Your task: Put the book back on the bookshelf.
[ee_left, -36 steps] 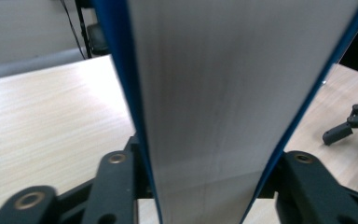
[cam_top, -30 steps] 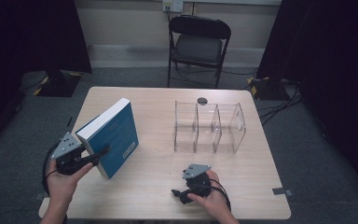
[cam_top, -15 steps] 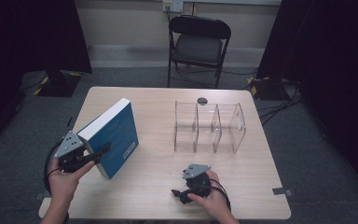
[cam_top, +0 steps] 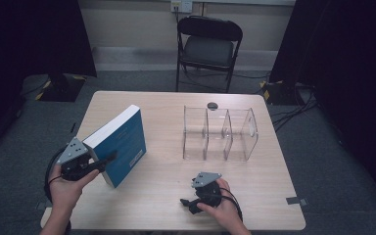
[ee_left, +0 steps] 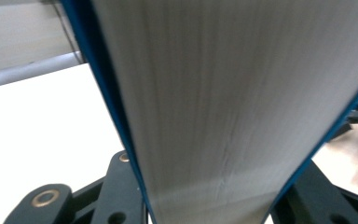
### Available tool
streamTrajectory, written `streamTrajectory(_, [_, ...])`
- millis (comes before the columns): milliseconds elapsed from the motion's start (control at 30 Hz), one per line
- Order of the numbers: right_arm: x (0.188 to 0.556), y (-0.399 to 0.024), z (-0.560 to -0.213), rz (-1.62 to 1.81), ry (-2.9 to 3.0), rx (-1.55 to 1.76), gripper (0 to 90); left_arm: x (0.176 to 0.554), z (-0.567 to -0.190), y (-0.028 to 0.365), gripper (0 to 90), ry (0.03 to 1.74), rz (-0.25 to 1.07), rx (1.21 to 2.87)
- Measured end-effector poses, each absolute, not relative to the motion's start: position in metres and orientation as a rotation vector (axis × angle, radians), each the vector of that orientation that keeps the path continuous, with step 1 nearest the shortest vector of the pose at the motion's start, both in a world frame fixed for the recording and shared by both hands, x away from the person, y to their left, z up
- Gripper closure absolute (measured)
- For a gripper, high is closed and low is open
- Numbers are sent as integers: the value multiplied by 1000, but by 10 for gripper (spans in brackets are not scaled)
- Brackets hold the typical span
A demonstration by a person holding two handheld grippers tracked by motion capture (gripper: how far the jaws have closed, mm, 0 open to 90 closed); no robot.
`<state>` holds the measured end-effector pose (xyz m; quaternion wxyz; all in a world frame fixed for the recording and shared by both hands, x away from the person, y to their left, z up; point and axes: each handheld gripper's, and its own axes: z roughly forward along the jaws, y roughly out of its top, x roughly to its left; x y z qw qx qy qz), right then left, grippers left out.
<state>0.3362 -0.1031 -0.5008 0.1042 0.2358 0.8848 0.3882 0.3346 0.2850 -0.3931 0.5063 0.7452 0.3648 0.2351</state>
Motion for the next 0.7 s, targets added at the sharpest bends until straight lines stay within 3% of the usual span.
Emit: streamTrajectory(700, [336, -103, -501, 1138, 2605, 690, 141, 293, -388, 296, 613, 777, 474, 1888])
